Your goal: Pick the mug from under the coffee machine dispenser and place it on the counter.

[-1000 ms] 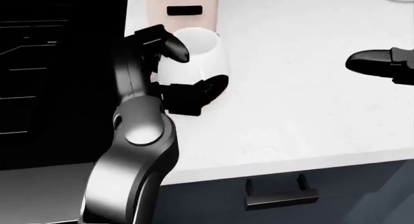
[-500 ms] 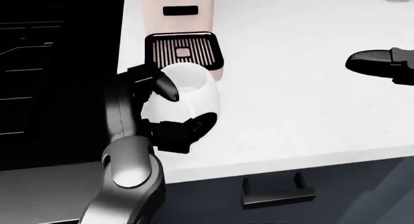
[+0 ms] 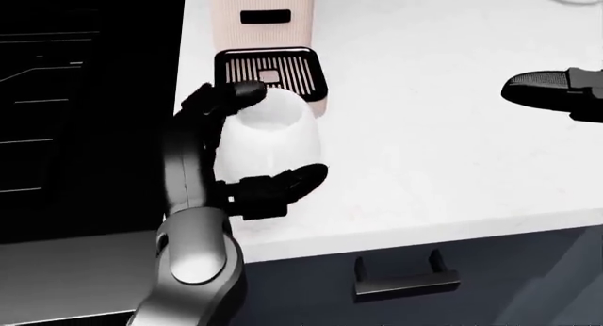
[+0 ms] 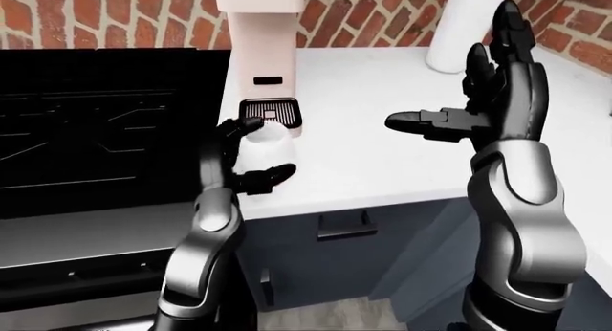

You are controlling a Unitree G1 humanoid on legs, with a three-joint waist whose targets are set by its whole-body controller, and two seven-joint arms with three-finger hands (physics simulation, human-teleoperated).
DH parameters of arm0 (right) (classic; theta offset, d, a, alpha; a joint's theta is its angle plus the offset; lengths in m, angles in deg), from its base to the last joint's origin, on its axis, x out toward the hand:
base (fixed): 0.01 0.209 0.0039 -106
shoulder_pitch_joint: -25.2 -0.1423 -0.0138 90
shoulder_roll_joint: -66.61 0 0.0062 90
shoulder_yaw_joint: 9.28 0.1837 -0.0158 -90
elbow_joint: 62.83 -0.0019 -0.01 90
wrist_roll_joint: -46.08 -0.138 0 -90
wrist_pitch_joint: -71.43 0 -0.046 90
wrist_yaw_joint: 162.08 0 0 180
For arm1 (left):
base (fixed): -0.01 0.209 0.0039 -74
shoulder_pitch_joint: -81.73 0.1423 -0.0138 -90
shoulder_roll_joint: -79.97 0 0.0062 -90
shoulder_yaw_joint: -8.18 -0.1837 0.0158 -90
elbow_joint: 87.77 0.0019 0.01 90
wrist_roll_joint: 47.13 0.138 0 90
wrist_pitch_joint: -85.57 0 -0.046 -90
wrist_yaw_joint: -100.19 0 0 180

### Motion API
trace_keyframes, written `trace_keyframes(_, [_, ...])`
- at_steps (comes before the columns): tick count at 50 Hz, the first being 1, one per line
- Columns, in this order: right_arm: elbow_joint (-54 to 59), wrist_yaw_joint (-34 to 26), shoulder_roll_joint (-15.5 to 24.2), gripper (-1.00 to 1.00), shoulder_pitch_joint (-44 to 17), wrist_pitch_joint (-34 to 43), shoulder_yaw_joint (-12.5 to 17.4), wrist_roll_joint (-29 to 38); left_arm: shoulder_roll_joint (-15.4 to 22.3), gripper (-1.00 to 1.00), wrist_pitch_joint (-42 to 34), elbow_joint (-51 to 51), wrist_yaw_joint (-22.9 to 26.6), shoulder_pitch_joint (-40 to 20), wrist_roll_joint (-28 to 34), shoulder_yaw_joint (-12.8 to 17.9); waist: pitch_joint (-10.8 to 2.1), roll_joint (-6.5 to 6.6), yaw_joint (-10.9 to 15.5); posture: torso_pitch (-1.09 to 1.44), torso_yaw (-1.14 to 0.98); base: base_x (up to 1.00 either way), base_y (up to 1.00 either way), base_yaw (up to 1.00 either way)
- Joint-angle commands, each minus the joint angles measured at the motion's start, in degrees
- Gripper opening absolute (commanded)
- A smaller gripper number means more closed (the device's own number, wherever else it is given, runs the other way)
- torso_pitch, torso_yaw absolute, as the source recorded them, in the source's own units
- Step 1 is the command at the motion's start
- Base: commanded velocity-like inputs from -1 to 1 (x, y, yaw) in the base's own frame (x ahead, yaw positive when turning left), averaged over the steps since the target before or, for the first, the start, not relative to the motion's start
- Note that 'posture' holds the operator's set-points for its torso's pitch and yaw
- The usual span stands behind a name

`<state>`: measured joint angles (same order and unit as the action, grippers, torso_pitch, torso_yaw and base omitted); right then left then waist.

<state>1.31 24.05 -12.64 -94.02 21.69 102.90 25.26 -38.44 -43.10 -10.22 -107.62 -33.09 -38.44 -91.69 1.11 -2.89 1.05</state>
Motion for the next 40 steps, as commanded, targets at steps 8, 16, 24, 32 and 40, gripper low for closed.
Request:
trace_keyframes(8, [-1.5,0.1,1.1,1.00,-1.6,-1.5,0.9,0.0,0.0,1.00,-1.5,-1.0,0.0,-0.8,0.1,0.6,-0.82,-0.30,-0.2,0.00,0.00,0.00,0.00,0.00])
trace_keyframes(16, [-1.7,0.2,1.1,1.00,-1.5,-1.4,0.9,-0.1,0.0,1.00,-2.5,-2.1,0.1,-0.8,-0.1,0.6,-0.98,0.05,-0.5,0.00,0.00,0.00,0.00,0.00])
trace_keyframes(24, [-1.9,0.1,1.1,1.00,-1.5,-1.3,0.8,0.0,-0.1,1.00,-5.3,-5.4,0.1,-0.9,0.1,0.4,-1.13,0.25,-0.5,0.00,0.00,0.00,0.00,0.00])
trace_keyframes(32, [-2.1,0.1,1.1,1.00,-1.5,-1.1,0.9,0.0,0.1,1.00,-13.3,-14.1,1.2,-0.3,1.4,-1.3,-1.04,0.26,-0.7,0.00,0.00,0.00,0.00,0.00])
trace_keyframes(40, [-2.2,0.2,1.2,1.00,-1.7,-0.9,0.9,-0.2,1.8,1.00,-23.7,-26.4,5.5,2.0,4.1,-3.4,-0.88,0.34,-0.5,0.00,0.00,0.00,0.00,0.00])
